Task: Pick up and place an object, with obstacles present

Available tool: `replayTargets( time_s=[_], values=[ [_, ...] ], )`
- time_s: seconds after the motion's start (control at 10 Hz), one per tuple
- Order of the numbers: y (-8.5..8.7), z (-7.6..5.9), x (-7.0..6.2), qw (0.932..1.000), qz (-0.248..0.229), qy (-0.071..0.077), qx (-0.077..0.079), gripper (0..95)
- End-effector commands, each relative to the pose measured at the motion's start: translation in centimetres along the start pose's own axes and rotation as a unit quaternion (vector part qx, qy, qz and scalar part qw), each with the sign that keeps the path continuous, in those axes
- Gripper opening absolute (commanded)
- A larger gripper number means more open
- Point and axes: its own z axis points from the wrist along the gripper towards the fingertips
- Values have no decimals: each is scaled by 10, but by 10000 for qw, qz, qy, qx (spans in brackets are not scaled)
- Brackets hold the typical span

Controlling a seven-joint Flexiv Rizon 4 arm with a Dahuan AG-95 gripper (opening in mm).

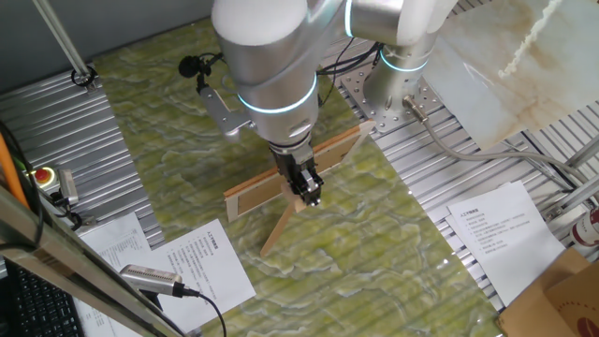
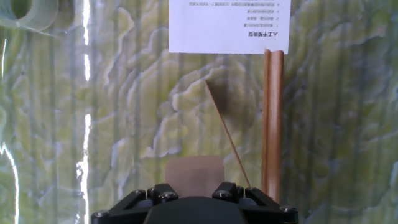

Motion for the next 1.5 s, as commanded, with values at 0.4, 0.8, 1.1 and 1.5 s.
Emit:
replayTargets(
  time_s=[0.4, 0.8, 1.1, 1.5],
  values=[
    [17, 8, 6, 9989, -410, -160, 170, 0],
    [70, 31, 14, 9988, -108, -88, 463, 0],
    [65, 54, 18, 9983, -156, -72, 555, 0],
    [58, 78, 27, 9982, -165, -133, 562, 0]
  ],
)
